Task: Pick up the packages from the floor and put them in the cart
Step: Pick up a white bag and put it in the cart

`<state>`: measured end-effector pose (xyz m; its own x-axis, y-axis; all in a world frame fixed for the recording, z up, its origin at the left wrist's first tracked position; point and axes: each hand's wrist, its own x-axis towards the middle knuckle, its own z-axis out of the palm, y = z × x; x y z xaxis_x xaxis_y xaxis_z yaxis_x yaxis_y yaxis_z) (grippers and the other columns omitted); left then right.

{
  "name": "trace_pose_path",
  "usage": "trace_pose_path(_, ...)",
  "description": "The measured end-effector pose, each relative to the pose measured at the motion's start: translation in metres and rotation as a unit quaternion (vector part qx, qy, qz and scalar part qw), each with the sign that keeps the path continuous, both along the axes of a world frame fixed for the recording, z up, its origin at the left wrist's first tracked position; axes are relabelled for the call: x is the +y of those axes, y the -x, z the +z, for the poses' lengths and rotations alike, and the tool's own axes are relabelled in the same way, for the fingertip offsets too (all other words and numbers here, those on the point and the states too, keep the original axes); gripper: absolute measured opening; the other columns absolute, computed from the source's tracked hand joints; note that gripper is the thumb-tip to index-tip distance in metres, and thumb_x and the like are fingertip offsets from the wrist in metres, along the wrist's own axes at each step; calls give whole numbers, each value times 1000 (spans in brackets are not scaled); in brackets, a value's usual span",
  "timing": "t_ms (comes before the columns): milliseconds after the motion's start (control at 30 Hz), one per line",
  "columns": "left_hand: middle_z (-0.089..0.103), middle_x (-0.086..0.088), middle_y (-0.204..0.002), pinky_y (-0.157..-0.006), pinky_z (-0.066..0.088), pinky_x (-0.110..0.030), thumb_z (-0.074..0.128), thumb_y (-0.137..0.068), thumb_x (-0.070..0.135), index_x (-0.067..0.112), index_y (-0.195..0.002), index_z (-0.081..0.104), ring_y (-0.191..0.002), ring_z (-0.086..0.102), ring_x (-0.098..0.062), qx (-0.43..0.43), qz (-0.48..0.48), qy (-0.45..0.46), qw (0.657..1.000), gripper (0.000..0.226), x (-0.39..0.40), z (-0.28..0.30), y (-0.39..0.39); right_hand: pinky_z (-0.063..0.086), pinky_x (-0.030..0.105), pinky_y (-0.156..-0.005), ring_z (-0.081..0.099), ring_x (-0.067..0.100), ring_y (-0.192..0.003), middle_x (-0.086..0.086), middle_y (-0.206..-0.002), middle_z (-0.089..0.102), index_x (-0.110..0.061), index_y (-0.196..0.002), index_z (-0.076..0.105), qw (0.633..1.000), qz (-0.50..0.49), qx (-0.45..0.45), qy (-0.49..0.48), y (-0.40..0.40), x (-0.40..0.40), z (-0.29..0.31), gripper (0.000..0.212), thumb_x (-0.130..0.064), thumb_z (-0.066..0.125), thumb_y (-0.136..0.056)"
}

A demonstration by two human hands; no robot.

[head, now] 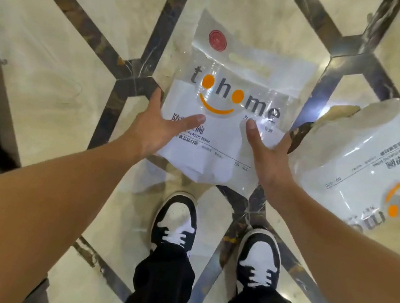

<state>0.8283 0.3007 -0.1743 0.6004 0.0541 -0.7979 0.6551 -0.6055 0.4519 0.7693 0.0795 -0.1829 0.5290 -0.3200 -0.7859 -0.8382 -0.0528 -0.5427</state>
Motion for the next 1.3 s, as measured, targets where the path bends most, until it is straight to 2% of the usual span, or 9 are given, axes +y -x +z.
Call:
trace_pose_path(133,73,13,-116,-94,56,-35,81,-73,66,40,-133,60,-105,70,-12,-9,26,19,999,69,6,22,12,41,49,-116,51,33,-140,5,-157,48,-21,-162,19,998,48,21,30,6,3,26,103,-74,62,-86)
trace_pose_path(367,63,21,-99,-53,42,0,74,-83,57,32,-129,55,-84,60,7,-106,51,-7,993,55,-23,147,10,42,34,-106,53,24,-137,-3,-150,56,-32,-159,28,995,37,-66,57,-9,-18,152,90,-73,63,-86)
trace_pose_path(500,64,17,-97,-61,43,-16,59,-68,81,30,-124,54,-85,62,-2,-191,33,-37,980,76,-64,247,-17,43,8,-82,64,4,-108,-23,-115,66,-37,-140,47,989,-4,-124,84,-38,-55,252,65,-67,69,-86)
trace_pose_path(567,69,8,-104,-70,52,-28,56,-64,92,27,-132,56,-90,66,-13,-223,23,-43,974,94,-90,307,-35,49,20,-93,65,3,-110,-20,-115,67,-36,-137,49,982,-27,-162,98,-53,-78,310,73,-78,66,-80)
trace_pose_path(667,71,3,-114,-91,56,-45,51,-62,97,32,-138,53,-105,67,-25,-269,-3,-44,962,100,-131,410,-56,46,47,-112,60,23,-127,-4,-134,64,-35,-149,40,970,-53,-202,122,-65,-115,411,117,-105,50,-56)
trace_pose_path(733,71,4,-110,-91,56,-46,55,-66,94,34,-133,55,-103,67,-26,-297,-18,-35,954,90,-157,484,-63,45,46,-111,58,24,-128,-5,-137,62,-35,-149,39,964,-69,-221,132,-69,-140,485,112,-102,50,-60)
trace_pose_path(900,70,5,-103,-85,55,-44,58,-70,89,33,-125,58,-97,66,-27,-368,-70,1,927,79,-214,660,-78,46,33,-88,62,18,-107,-17,-109,61,-42,-118,46,939,-120,-269,175,-61,-194,661,42,-68,63,-90)
trace_pose_path(1000,67,4,-101,-79,48,-38,61,-74,83,31,-126,59,-92,60,-28,-415,-99,37,904,74,-244,760,-85,42,16,-71,62,2,-92,-26,-103,60,-39,-121,49,907,-155,-327,215,-49,-218,764,43,-64,65,-90)
trace_pose_path(1300,69,2,-101,-76,41,-38,62,-76,81,28,-116,62,-106,65,-32,-512,-256,195,797,66,-336,989,-37,47,28,-82,65,9,-104,-13,-119,66,-32,-133,53,790,-293,-417,342,73,-265,990,58,-68,65,-90)
